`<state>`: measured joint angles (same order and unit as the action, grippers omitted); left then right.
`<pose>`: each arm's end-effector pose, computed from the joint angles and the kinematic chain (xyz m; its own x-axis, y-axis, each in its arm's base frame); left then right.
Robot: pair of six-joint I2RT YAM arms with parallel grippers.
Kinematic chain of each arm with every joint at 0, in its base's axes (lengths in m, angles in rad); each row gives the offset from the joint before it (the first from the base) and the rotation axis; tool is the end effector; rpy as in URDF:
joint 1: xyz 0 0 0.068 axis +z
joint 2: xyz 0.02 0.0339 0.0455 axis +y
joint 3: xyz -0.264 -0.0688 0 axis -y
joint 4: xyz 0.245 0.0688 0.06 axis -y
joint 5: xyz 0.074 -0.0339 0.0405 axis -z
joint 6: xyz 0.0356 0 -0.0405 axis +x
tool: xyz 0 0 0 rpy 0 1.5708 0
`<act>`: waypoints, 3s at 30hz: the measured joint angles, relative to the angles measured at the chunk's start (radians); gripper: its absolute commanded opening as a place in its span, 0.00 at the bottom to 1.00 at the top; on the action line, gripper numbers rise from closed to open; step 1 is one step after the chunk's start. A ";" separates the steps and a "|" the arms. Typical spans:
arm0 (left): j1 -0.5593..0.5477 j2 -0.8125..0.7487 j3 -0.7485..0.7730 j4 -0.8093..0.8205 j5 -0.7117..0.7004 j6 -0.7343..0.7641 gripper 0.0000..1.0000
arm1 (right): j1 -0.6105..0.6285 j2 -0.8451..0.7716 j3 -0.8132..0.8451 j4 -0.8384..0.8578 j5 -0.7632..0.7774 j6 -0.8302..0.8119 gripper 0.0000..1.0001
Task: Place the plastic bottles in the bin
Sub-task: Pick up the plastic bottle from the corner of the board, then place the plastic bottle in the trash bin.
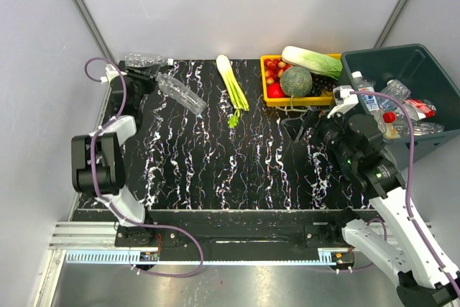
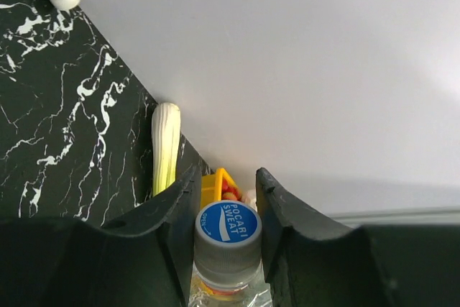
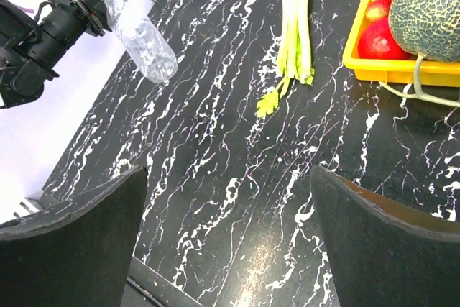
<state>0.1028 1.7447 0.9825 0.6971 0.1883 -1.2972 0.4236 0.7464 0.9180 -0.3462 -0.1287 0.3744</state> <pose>0.3917 0.0337 0.2407 -0.0993 -0.9611 -0.2579 -0.0393 0.2628 -0.9641 0.1485 0.0720 0.3747 -0.3386 0.2452 -0.9084 -0.4287 0.8192 0.3809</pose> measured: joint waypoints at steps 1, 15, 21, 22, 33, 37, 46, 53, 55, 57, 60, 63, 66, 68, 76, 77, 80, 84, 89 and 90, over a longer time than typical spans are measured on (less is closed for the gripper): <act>-0.002 -0.040 0.002 -0.038 0.018 0.039 0.00 | 0.000 -0.008 0.003 -0.003 -0.005 0.001 0.99; -0.121 -0.382 0.046 -0.623 0.264 0.526 0.00 | 0.000 0.022 0.021 -0.038 -0.101 0.021 1.00; -0.278 -0.508 -0.045 -0.653 0.336 0.636 0.00 | 0.001 0.110 0.017 0.001 -0.173 0.091 0.98; -0.300 -0.518 -0.063 -0.646 0.359 0.644 0.00 | 0.001 0.120 0.010 0.026 -0.190 0.107 0.98; -0.326 -0.542 -0.200 -0.503 0.516 0.566 0.00 | 0.108 0.288 -0.068 0.324 -0.273 0.269 0.98; -0.326 -0.566 -0.203 -0.459 0.539 0.539 0.00 | 0.202 0.385 -0.068 0.434 -0.274 0.295 0.99; -0.326 -0.587 -0.220 -0.383 0.576 0.491 0.00 | 0.348 0.612 0.005 0.549 -0.263 0.320 0.99; -0.326 -0.617 -0.224 -0.390 0.575 0.498 0.00 | 0.438 0.743 0.126 0.607 -0.246 0.319 0.98; -0.326 -0.626 -0.224 -0.389 0.576 0.499 0.00 | 0.459 0.776 0.153 0.612 -0.237 0.318 0.90; -0.326 -0.631 -0.224 -0.388 0.576 0.499 0.00 | 0.480 0.801 0.166 0.612 -0.221 0.312 0.82; -0.326 -0.631 -0.224 -0.386 0.576 0.495 0.18 | 0.499 0.816 0.167 0.609 -0.198 0.311 0.77; -0.326 -0.632 -0.224 -0.385 0.575 0.494 0.48 | 0.502 0.815 0.162 0.617 -0.161 0.314 0.62; -0.326 -0.640 -0.224 -0.397 0.568 0.503 0.58 | 0.503 0.790 0.111 0.657 -0.111 0.325 0.48; -0.326 -0.657 -0.224 -0.417 0.561 0.514 0.66 | 0.503 0.764 0.062 0.679 -0.067 0.333 0.42; -0.326 -0.743 -0.213 -0.538 0.472 0.596 0.99 | 0.503 0.671 -0.019 0.692 0.087 0.308 0.42; -0.326 -0.758 -0.212 -0.563 0.453 0.614 0.99 | 0.501 0.654 -0.019 0.688 0.107 0.292 0.42; -0.326 -0.812 -0.208 -0.651 0.395 0.663 0.99 | 0.481 0.599 -0.018 0.660 0.146 0.240 0.42; -0.326 -0.906 -0.208 -0.771 0.317 0.739 0.99 | 0.393 0.507 0.003 0.566 0.188 0.153 0.42; -0.326 -1.030 -0.238 -0.877 0.225 0.831 0.99 | 0.289 0.406 0.113 0.420 0.286 -0.009 0.44; -0.326 -1.043 -0.243 -0.902 0.209 0.845 0.99 | 0.274 0.393 0.154 0.390 0.307 -0.050 0.45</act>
<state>-0.2234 0.7017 0.7391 -0.2050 0.3977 -0.4519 0.6975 1.1397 1.0721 0.0437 0.1787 0.3244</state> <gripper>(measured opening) 0.988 0.547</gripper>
